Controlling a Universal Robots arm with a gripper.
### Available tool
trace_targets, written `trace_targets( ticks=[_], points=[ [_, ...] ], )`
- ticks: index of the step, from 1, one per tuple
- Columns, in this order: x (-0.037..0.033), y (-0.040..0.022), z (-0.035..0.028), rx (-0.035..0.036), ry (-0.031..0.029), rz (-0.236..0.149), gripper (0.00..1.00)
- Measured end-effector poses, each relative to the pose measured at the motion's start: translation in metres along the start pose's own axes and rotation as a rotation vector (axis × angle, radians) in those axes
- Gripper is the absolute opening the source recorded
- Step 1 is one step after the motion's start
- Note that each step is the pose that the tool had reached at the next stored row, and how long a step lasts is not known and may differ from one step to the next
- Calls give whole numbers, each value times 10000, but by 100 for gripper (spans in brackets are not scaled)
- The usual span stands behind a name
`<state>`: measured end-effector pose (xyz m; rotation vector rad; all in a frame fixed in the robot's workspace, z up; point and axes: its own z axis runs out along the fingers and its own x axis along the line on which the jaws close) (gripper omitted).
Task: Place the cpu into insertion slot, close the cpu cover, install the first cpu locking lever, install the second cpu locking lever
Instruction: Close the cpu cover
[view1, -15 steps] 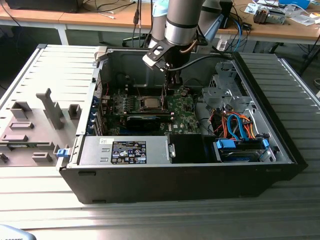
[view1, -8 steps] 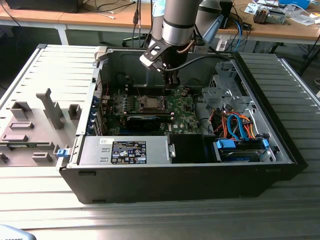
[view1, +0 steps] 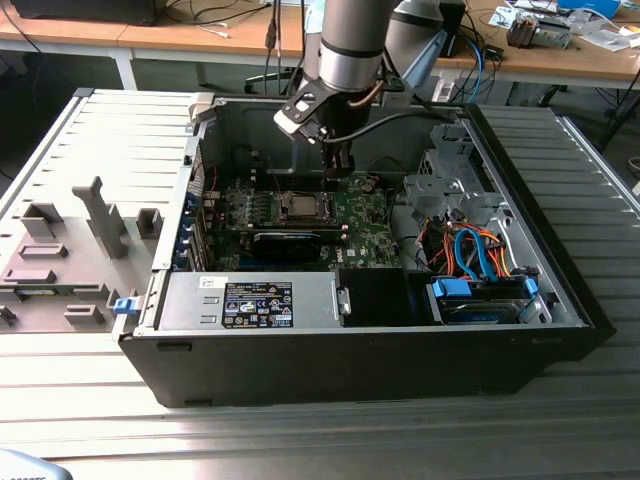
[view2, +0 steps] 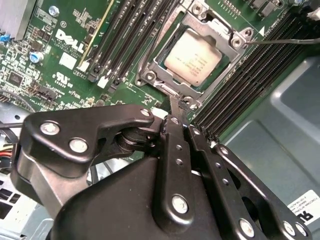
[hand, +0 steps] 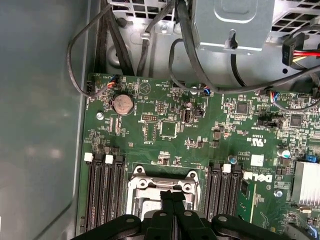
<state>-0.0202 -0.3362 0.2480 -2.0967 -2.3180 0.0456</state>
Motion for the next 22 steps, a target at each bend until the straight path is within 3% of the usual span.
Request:
trace_targets(
  ticks=[22],
  points=[
    [16,-152,43,-2,2,0,11]
  ],
)
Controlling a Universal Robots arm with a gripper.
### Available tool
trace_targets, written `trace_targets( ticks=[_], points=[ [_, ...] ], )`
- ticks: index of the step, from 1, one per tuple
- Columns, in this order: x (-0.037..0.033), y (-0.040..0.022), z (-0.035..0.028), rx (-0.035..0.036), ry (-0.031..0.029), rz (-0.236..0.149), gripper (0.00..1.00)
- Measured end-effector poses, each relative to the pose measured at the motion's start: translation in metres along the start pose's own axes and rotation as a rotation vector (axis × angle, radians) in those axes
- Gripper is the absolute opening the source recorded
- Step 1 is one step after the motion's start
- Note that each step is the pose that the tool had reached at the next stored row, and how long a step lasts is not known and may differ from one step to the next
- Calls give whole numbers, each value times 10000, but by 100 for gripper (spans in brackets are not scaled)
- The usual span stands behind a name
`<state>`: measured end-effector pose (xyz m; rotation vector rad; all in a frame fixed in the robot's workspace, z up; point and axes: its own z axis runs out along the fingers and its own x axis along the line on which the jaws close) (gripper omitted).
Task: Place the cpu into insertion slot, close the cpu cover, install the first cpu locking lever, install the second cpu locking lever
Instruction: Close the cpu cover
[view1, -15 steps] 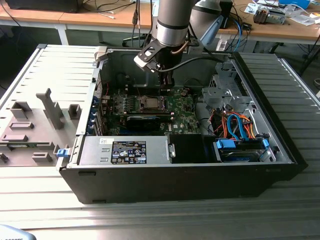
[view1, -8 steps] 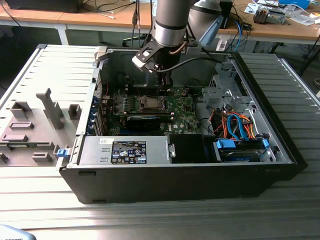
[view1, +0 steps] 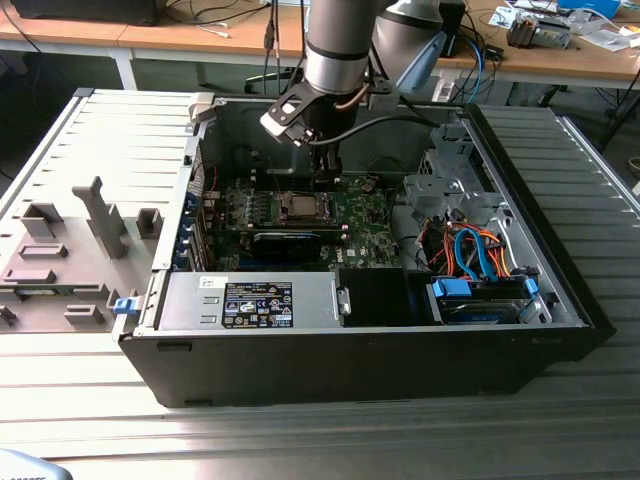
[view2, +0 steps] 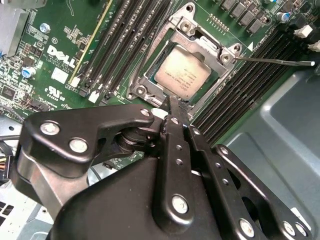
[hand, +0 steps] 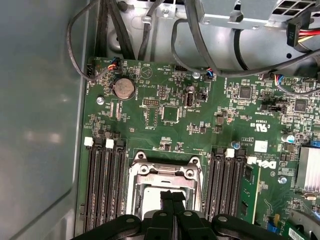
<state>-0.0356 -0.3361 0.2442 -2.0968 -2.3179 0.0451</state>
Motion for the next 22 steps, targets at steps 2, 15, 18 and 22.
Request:
trace_targets(
  ticks=[2,15,18,22],
  points=[
    [1,-11,7,1,-1,-1,11],
    [8,-82,45,1,-2,-1,11],
    [11,-103,55,1,-1,0,11],
    [12,-120,64,1,-1,-1,11]
  ],
)
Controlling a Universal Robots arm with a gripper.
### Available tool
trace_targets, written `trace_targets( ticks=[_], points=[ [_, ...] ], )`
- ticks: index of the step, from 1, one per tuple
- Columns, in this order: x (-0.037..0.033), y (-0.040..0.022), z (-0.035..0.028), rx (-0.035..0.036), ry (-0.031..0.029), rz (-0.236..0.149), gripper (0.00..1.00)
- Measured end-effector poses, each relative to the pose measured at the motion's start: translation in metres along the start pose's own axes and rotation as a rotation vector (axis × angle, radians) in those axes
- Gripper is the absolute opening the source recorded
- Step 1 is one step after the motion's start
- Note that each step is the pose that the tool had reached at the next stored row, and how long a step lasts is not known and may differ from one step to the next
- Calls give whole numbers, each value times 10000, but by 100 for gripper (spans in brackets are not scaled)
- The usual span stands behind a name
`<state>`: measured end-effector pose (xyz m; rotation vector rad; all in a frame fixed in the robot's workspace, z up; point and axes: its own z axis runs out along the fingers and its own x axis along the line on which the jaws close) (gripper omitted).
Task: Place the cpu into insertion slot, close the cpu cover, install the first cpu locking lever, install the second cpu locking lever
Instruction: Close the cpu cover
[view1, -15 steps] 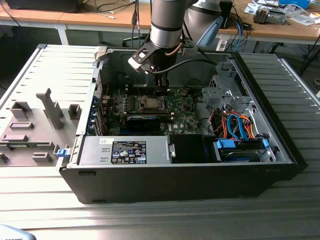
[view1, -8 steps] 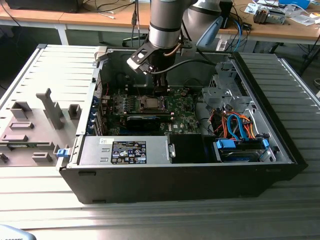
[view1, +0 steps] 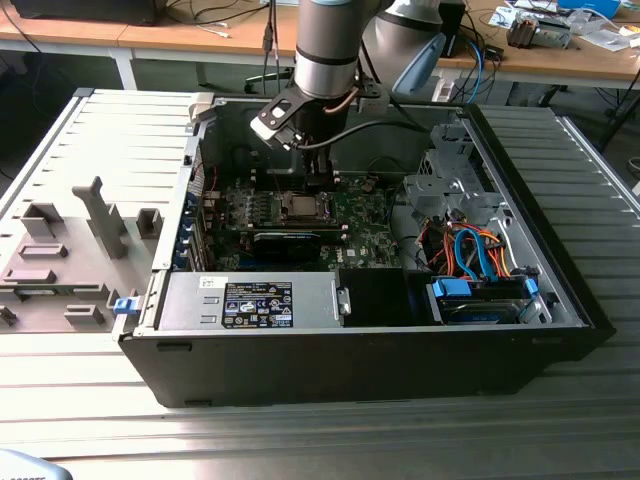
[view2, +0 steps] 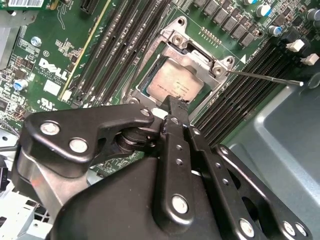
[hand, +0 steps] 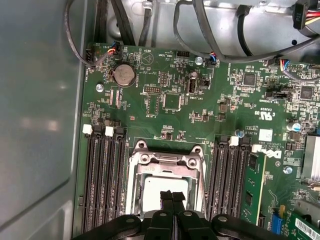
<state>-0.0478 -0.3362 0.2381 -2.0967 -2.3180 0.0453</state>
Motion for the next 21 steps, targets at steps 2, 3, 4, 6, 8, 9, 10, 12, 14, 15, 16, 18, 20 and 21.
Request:
trace_targets(
  ticks=[2,3,4,6,8,9,10,12,14,15,16,18,20,21],
  points=[
    [1,-9,4,0,0,1,11],
    [1,-13,6,0,0,1,11],
    [2,-16,8,0,-1,0,11],
    [3,-25,12,0,0,0,11],
    [4,-35,17,-1,0,0,11],
    [4,-40,20,0,0,0,11],
    [5,-47,23,0,0,0,11],
    [6,-54,27,0,0,0,11],
    [7,-65,32,0,0,0,11],
    [7,-68,34,0,0,0,11],
    [8,-71,36,0,-1,0,11],
    [9,-82,41,0,-1,0,11],
    [10,-91,46,0,0,0,11],
    [10,-94,48,0,0,1,11]
  ],
)
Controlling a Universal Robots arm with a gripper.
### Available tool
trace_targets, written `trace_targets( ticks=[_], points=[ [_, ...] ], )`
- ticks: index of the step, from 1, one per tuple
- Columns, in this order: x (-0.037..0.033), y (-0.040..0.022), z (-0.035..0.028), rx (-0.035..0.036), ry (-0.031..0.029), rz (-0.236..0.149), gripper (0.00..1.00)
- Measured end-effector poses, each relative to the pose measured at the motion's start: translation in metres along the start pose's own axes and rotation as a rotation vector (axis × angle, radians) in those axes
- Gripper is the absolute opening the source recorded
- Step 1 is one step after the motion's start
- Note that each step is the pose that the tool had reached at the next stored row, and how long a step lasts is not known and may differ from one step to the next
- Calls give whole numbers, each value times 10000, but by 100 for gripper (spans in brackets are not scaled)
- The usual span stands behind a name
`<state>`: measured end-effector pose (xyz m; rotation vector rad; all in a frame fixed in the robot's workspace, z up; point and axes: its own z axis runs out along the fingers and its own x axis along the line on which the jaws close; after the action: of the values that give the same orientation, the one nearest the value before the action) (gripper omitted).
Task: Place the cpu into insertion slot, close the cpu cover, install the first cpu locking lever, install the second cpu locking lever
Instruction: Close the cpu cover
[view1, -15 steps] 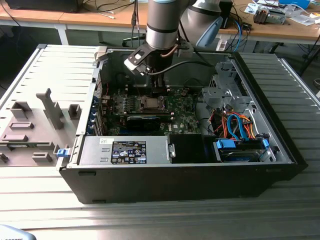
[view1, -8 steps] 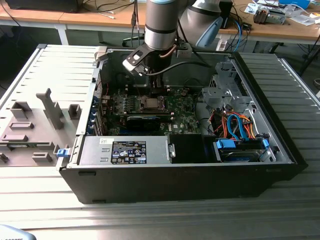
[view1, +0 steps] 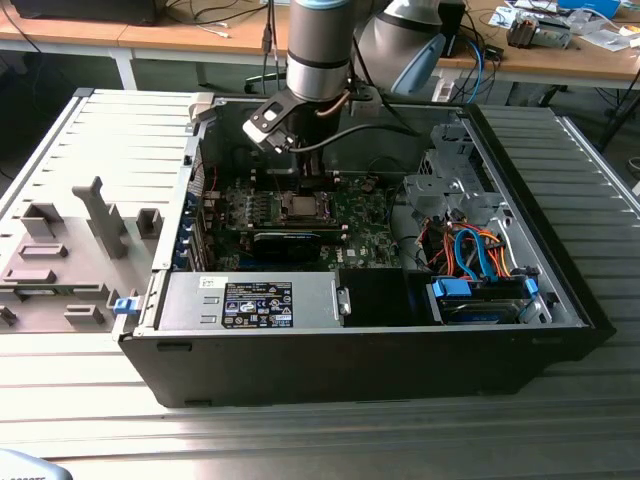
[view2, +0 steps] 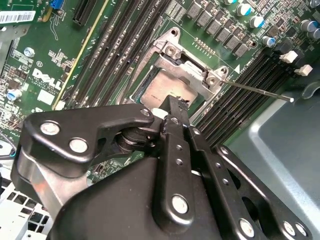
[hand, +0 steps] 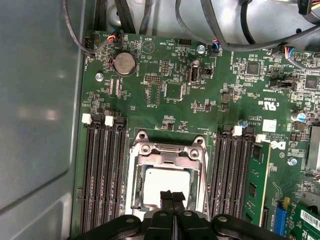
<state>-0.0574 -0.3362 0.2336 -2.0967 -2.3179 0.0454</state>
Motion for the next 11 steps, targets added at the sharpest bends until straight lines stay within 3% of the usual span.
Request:
trace_targets(
  ticks=[11],
  points=[
    [6,-58,31,0,0,0,11]
  ],
)
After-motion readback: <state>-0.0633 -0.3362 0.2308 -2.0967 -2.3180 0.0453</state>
